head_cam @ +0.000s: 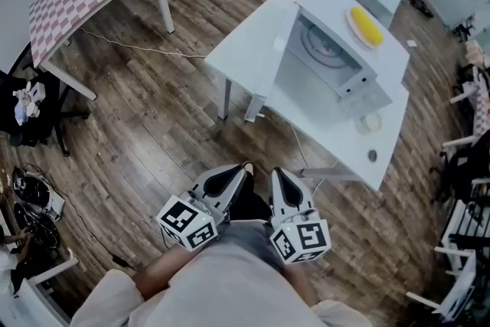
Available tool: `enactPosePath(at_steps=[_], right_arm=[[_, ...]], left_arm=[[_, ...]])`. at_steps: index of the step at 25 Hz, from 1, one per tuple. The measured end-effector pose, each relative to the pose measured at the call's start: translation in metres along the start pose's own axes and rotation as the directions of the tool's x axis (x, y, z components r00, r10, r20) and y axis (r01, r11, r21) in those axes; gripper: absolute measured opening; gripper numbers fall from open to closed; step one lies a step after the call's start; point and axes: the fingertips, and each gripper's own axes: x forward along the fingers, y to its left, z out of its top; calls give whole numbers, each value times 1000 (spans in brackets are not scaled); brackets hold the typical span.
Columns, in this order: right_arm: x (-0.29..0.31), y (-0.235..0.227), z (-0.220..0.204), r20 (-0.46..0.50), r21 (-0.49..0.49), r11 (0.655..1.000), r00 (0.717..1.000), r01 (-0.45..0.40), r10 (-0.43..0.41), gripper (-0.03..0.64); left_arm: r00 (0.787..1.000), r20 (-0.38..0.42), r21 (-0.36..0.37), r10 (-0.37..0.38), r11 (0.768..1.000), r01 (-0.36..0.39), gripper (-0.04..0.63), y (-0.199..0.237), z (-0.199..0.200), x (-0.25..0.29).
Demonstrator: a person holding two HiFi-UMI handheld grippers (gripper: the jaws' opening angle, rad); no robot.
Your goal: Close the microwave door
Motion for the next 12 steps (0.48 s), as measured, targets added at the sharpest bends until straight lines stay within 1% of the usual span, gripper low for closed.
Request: enactPosePath(at_steps=[6,12], right_arm=[[26,-25,12,0,23,1000,1000,10,-10,25],[55,-48,28,5,36,999,1000,-12,12,25]], left_arm=[[999,-42,-1,5,1000,-5,18,18,4,31],[998,-64,23,20,1000,-18,18,34,13,60]])
